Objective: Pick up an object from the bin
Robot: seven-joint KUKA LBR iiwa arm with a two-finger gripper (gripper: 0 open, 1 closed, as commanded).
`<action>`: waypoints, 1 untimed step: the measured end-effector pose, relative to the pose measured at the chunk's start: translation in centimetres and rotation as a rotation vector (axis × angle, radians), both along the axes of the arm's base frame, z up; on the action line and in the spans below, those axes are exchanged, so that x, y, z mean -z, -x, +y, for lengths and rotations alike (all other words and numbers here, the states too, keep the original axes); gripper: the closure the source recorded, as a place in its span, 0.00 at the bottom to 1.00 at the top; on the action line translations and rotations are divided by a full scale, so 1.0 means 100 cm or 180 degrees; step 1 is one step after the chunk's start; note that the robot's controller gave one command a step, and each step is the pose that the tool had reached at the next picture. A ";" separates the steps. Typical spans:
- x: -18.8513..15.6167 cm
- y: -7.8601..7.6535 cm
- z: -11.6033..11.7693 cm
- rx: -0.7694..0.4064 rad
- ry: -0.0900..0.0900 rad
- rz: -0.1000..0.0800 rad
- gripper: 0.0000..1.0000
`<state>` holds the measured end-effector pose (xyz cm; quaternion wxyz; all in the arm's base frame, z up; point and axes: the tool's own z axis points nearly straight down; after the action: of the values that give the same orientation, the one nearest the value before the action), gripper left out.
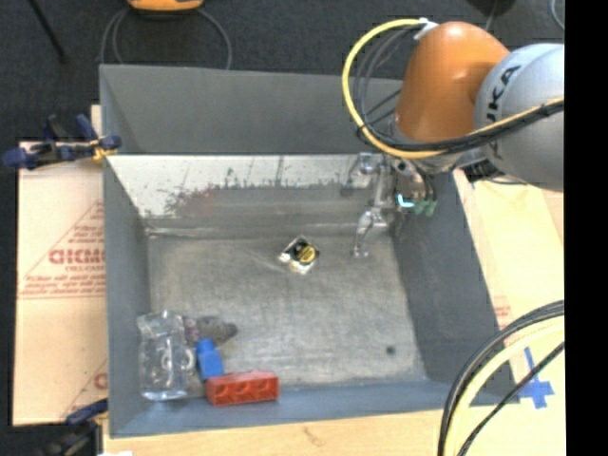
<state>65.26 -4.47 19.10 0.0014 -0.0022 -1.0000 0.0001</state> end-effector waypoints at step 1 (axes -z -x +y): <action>0.106 -0.001 0.032 -0.0792 -0.0003 -0.0005 0.00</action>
Offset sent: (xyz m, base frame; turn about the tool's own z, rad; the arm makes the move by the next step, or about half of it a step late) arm 0.0011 0.0324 -0.1034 -0.2495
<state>65.32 -1.30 8.49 0.0006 0.1218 -0.9926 -0.0002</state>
